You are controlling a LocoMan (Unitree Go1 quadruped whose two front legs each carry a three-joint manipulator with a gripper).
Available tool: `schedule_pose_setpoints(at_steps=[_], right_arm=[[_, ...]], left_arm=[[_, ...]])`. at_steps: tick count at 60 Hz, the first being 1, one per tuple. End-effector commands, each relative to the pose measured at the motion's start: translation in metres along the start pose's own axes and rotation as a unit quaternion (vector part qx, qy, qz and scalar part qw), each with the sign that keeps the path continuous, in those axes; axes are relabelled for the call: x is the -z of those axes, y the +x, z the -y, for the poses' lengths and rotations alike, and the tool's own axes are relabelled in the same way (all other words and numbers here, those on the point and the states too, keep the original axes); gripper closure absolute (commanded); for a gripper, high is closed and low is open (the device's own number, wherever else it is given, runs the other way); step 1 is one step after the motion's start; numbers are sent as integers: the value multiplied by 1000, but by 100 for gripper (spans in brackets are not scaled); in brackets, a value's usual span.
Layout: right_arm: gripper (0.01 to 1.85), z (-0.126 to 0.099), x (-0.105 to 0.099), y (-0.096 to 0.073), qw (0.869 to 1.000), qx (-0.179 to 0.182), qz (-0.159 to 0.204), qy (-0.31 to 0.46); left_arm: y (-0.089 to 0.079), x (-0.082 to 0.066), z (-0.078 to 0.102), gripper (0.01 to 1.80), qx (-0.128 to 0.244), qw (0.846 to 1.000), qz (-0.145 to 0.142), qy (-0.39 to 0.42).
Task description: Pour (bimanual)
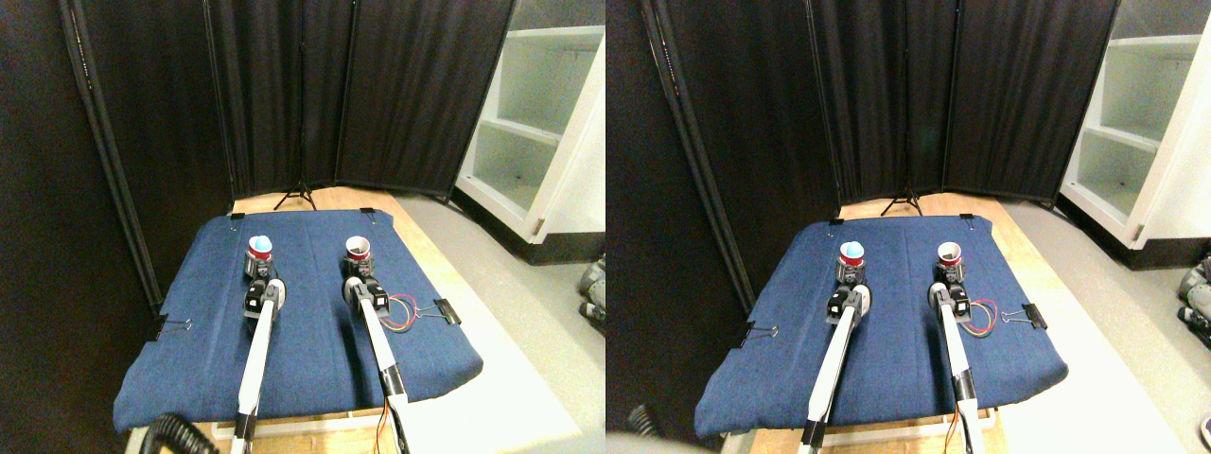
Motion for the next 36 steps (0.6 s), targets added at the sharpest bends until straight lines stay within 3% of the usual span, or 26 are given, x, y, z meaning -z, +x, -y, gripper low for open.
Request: schedule_pose_setpoints(at_steps=[1, 11, 36], right_arm=[[185, 5, 0, 3, 1000, 4, 11, 4], [185, 13, -1, 5, 999, 22, 39, -2], [185, 19, -2, 8, 999, 19, 34, 8]], left_arm=[[2, 1, 2, 180, 13, 1000, 8, -4], [2, 2, -6, 180, 3, 1000, 14, -2], [8, 0, -20, 180, -9, 998, 55, 5]])
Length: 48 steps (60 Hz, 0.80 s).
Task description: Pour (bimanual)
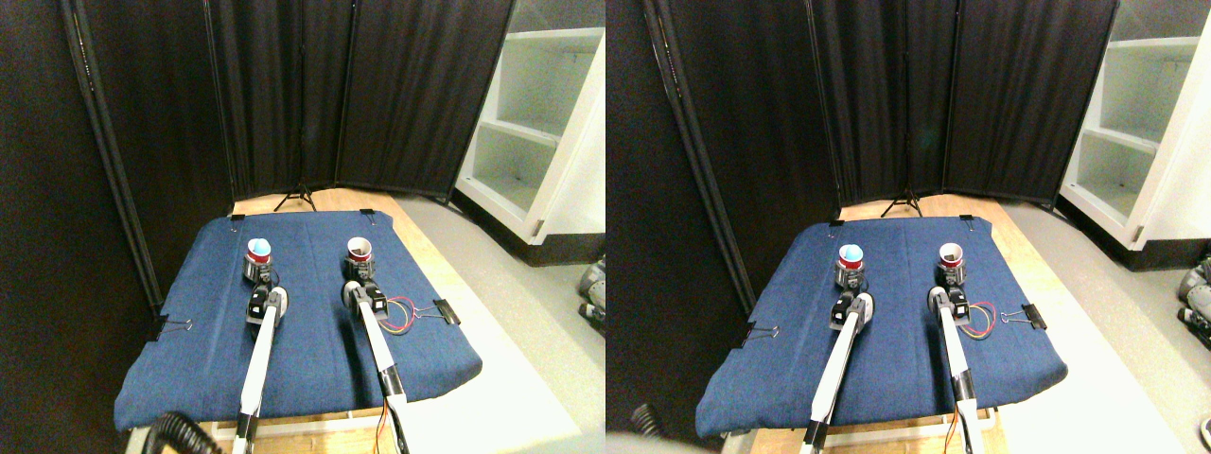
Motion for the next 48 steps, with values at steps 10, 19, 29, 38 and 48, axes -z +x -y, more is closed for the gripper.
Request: schedule_pose_setpoints(at_steps=[10, 19, 29, 38, 48], right_arm=[[185, 4, 0, 1, 1000, 20, 14, -17], [185, 3, -2, 0, 1000, 26, 2, -13], [175, 3, -5, 0, 999, 46, -20, -18], [145, 3, -7, 0, 997, 60, -47, 8], [65, 5, -9, -4, 995, 69, -69, -6]], left_arm=[[4, -1, -14, 180, -29, 999, 28, 28], [4, -3, -16, 180, -29, 998, 31, 37], [1, -8, -18, 116, -40, 998, 21, 44], [0, -8, -18, 55, -46, 997, 7, 69], [1, -6, -18, 16, -62, 995, -4, 76]])
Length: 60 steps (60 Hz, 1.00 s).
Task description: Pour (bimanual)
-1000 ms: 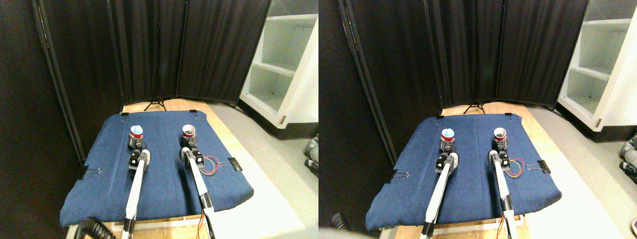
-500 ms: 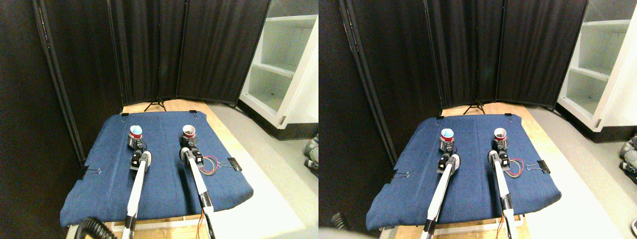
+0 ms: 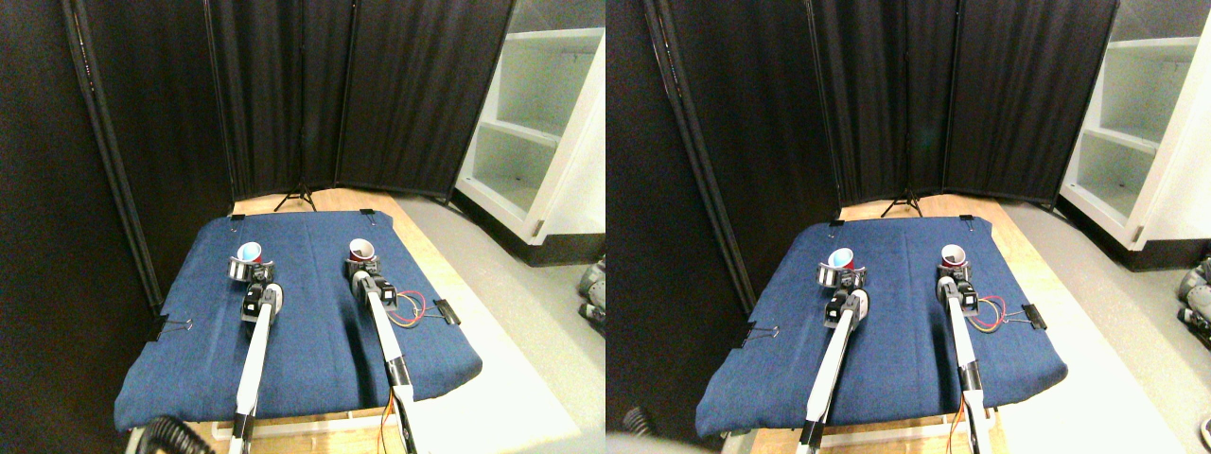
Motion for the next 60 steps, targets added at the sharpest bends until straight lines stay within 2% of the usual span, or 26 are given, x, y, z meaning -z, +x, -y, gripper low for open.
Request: schedule_pose_setpoints(at_steps=[1, 2, 12, 17, 27, 30, 32, 41, 42, 46, 48, 52, 54, 56, 58, 59, 60], right_arm=[[61, 6, 2, -3, 1000, 20, -3, -2], [56, 6, 1, -3, 1000, 21, -7, 6], [58, 9, 0, -5, 1000, 21, 0, 3], [57, 9, -1, -6, 1000, 17, -3, -6], [58, 9, -2, -12, 1000, 12, 1, -11], [60, 9, -2, -14, 1000, 11, 2, -13], [56, 9, -3, -17, 1000, 6, -4, -17], [56, 9, -3, -17, 1000, 6, -4, -17], [51, 9, -6, -25, 1000, -5, -11, -17], [51, 9, -6, -25, 1000, -5, -11, -17], [48, 11, -13, -36, 999, -27, -28, -23], [48, 11, -13, -36, 999, -27, -28, -23], [46, 11, -15, -41, 999, -29, -26, -26], [48, 12, -15, -43, 999, -30, -24, -27], [61, 12, -15, -46, 999, -35, -15, -27], [61, 12, -15, -46, 999, -35, -15, -27], [84, 12, -14, -51, 998, -41, -2, -39]], left_arm=[[1, 10, -14, 12, -31, 998, -25, 39], [1, 10, -14, 9, -34, 998, -24, 41], [0, 9, -16, 3, -38, 998, -23, 40], [-2, 8, -16, 6, -38, 998, -22, 42], [-10, 5, -16, 12, -22, 999, -33, 34], [-8, 4, -16, 9, -19, 999, -35, 31], [-13, 2, -15, 6, -7, 999, -46, 16], [-13, 2, -15, 6, -7, 999, -46, 16], [-20, 0, -14, 9, 4, 998, -56, 12], [-20, 0, -14, 9, 4, 998, -56, 12], [-33, -6, -13, 15, 20, 997, -80, 7], [-33, -6, -13, 15, 20, 997, -80, 7], [-40, -9, -12, 19, 26, 996, -80, 13], [-42, -10, -12, 23, 30, 996, -80, 19], [-48, -11, -10, 32, 37, 996, -79, 29], [-48, -11, -10, 32, 37, 996, -79, 29], [-53, -15, -10, 42, 48, 995, -75, 43]])
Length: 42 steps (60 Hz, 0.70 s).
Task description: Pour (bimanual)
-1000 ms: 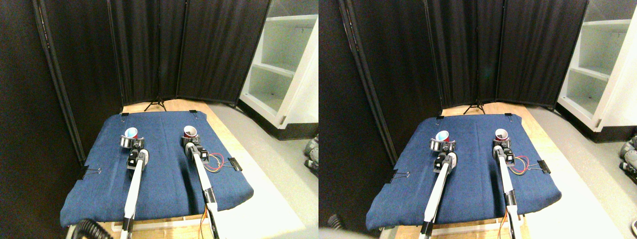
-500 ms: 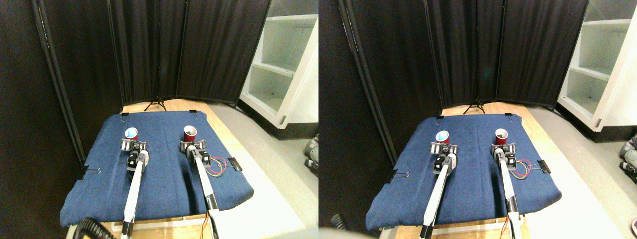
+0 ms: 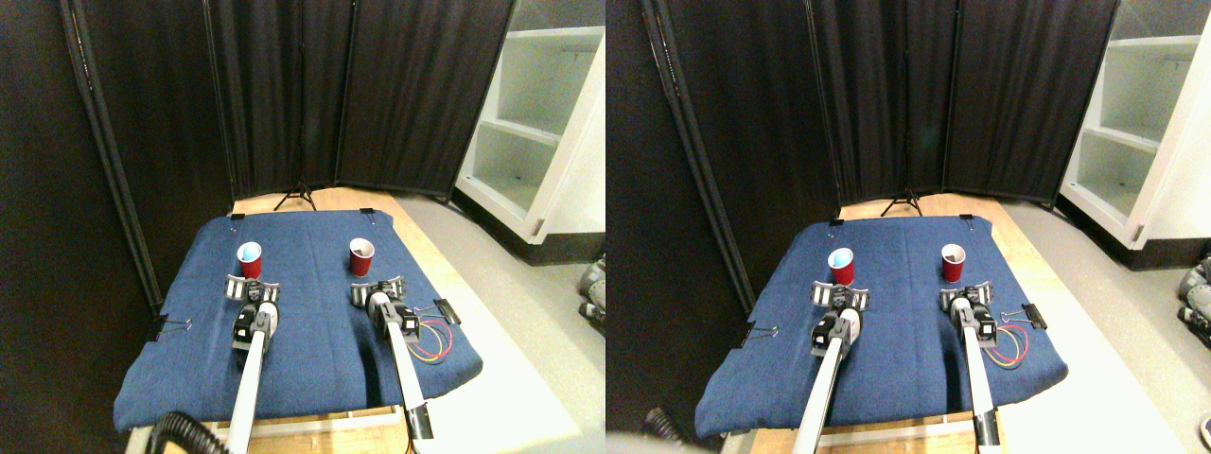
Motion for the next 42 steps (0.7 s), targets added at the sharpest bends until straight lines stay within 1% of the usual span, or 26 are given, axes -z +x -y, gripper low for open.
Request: schedule_pose_setpoints(at_steps=[1, 2, 7, 8, 9, 12, 13, 18, 19, 20, 23, 25, 26, 28, 29, 31, 33, 34, 36, 39, 40, 41, 42], right_arm=[[84, -11, 3, -10, 999, -32, 18, -16], [91, -12, 3, -12, 999, -36, 23, -30], [97, -12, 4, -14, 998, -38, 28, -37], [102, -13, 5, -17, 998, -41, 32, -38], [104, -13, 6, -20, 998, -43, 36, -43], [104, -13, 6, -20, 998, -43, 36, -43], [104, -14, 7, -24, 997, -48, 42, -50], [110, -14, 8, -30, 996, -58, 39, -58], [111, -14, 9, -32, 994, -60, 46, -76], [111, -14, 9, -32, 994, -60, 46, -76], [107, -15, 11, -37, 989, -72, 54, -120], [106, -16, 12, -38, 987, -75, 54, -128], [109, -17, 14, -41, 984, -82, 57, -150], [110, -18, 14, -42, 983, -84, 57, -155], [112, -18, 15, -43, 980, -90, 59, -169], [112, -20, 16, -47, 975, -99, 55, -191], [114, -21, 17, -47, 973, -102, 55, -198], [117, -21, 18, -49, 969, -108, 57, -214], [123, -24, 20, -53, 961, -121, 56, -240], [123, -24, 20, -54, 960, -122, 56, -247], [124, -26, 22, -57, 955, -121, 59, -265], [124, -26, 22, -57, 955, -121, 59, -265], [126, -27, 24, -59, 949, -129, 59, -281]], left_arm=[[-10, -5, 5, 42, 22, 999, 13, 23], [-13, -7, 5, 48, 29, 999, 11, 33], [-13, -9, 5, 54, 33, 999, 13, 33], [-16, -11, 5, 64, 40, 998, 19, 42], [-19, -13, 6, 72, 43, 998, 18, 45], [-19, -13, 6, 72, 43, 998, 18, 45], [-24, -15, 7, 78, 47, 998, 15, 49], [-29, -18, 8, 83, 61, 996, 5, 72], [-32, -19, 8, 86, 66, 995, 7, 79], [-32, -19, 8, 86, 66, 995, 7, 79], [-37, -19, 10, 93, 77, 992, 8, 97], [-38, -19, 10, 94, 78, 992, 8, 99], [-42, -20, 12, 97, 83, 990, 8, 113], [-43, -20, 12, 97, 85, 989, 7, 117], [-44, -21, 14, 98, 89, 988, 7, 126], [-45, -22, 16, 104, 102, 983, 11, 154], [-45, -22, 16, 106, 105, 982, 12, 158], [-46, -23, 18, 109, 112, 980, 11, 166], [-49, -24, 22, 121, 130, 967, 16, 220], [-50, -24, 23, 123, 134, 963, 16, 232], [-53, -25, 26, 127, 151, 953, 12, 262], [-53, -25, 26, 127, 151, 953, 12, 262], [-56, -25, 29, 129, 168, 939, 17, 299]])
